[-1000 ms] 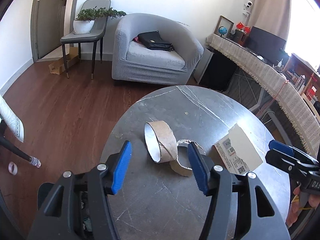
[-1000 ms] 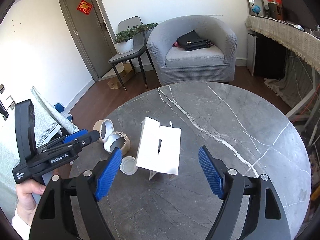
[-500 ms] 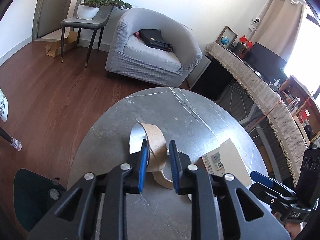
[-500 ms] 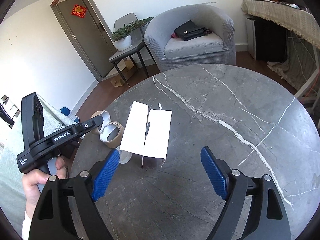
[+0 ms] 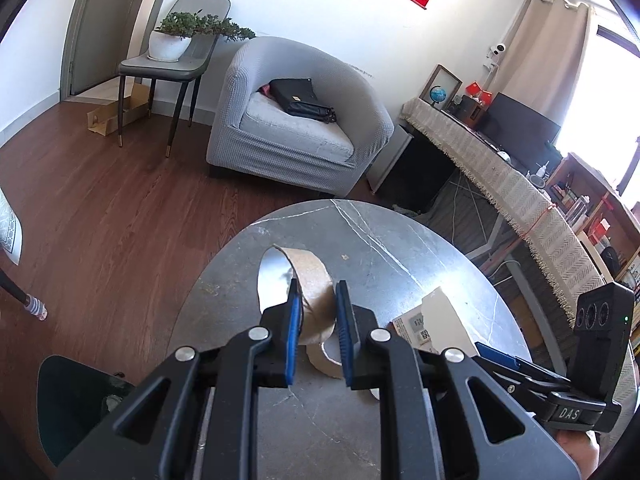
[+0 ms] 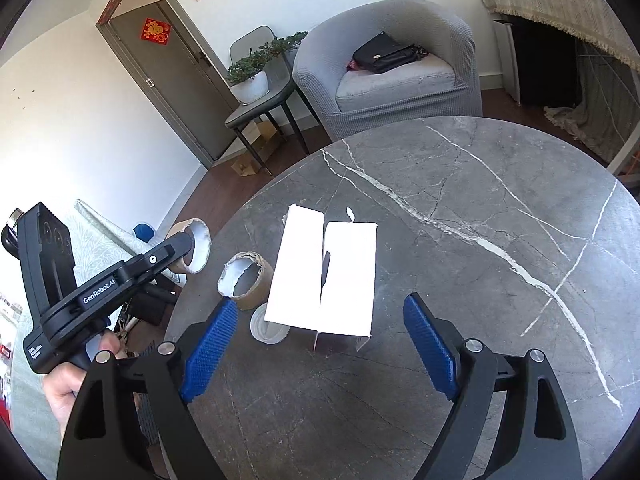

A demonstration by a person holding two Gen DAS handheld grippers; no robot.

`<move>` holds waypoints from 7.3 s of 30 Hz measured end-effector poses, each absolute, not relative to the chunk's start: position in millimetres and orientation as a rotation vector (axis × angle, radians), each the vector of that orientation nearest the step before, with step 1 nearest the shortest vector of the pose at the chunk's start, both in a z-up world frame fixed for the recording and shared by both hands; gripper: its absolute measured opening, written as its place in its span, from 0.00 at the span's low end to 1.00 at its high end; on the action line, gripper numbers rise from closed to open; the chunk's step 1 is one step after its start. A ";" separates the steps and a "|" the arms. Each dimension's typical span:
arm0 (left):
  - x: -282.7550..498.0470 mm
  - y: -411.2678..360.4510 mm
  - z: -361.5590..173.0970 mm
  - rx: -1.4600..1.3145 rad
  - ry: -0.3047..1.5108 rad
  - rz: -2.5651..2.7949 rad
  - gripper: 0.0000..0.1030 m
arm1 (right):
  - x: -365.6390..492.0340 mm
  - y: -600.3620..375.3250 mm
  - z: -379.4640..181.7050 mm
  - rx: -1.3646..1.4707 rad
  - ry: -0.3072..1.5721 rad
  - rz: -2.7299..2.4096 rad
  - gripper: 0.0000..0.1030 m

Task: Collect trash
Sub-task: 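Grasp the brown tape roll with the left tool while the right tool grasps the folded white cardboard, then carry the tape roll with the left tool while the right tool carries the cardboard to the green bin, then open the left tool to drop the tape roll into the bin while the right tool releases the cardboard, then move both open tools back over the table toward the cap and tape ring, then grasp the white plastic cap with the right tool while the left tool closes around the thin tape ring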

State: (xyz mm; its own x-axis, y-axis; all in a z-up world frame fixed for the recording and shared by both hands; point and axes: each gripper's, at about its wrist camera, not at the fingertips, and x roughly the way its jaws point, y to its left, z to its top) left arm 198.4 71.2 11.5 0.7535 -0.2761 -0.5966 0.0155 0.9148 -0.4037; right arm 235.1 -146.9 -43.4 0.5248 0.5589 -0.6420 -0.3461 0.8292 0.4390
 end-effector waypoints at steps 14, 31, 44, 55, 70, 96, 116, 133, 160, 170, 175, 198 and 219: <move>189.2 99.4 9.1 -0.362 0.727 -0.146 0.18 | 259.2 -137.0 -49.7 0.356 0.888 0.491 0.83; 170.4 145.9 6.3 -0.327 0.738 -0.094 0.18 | 264.1 -103.8 -34.9 0.260 0.848 0.445 0.47; 151.4 180.3 -6.5 -0.284 0.787 -0.047 0.18 | 257.2 -56.2 -18.0 0.226 0.818 0.523 0.47; 132.5 209.7 -45.4 -0.236 0.917 -0.011 0.18 | 234.7 -4.0 -7.2 0.123 0.804 0.615 0.47; 90.2 250.9 -116.0 -0.266 1.127 0.022 0.18 | 191.8 79.1 -12.6 0.063 0.822 0.749 0.47; 54.2 298.5 -189.6 -0.317 1.348 0.070 0.25 | 152.0 212.4 -114.4 -0.264 1.011 0.797 0.47; 33.3 340.9 -146.8 -0.403 1.225 0.105 0.26 | 158.4 247.9 -190.2 -0.310 1.177 0.765 0.47; 36.0 341.4 -77.3 -0.427 1.015 0.094 0.09 | 156.5 252.9 -233.3 -0.363 1.292 0.753 0.54; 40.9 316.8 29.5 -0.538 0.696 0.071 0.09 | 128.9 215.5 -137.2 -0.369 1.047 0.836 0.51; 52.3 286.8 43.3 -0.509 0.662 0.070 0.09 | 127.7 168.0 -69.8 -0.300 0.904 0.834 0.45; 62.5 255.9 42.2 -0.430 0.669 0.052 0.09 | 141.3 131.0 -49.4 -0.258 0.857 0.773 0.45; 142.3 152.9 22.1 -0.353 0.758 -0.111 0.34 | 218.1 -30.3 -36.2 -0.157 0.849 0.497 0.45; 174.3 82.7 3.7 -0.288 0.818 -0.161 0.60 | 223.7 -49.2 -59.4 -0.222 0.863 0.465 0.29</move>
State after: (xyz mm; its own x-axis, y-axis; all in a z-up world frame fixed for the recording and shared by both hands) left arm 174.3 82.7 3.7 0.6741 -0.2514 -0.6946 0.0306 0.9490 -0.3138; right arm 223.7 -49.2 -59.4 0.5585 0.3027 -0.7723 -0.4784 0.8781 -0.0018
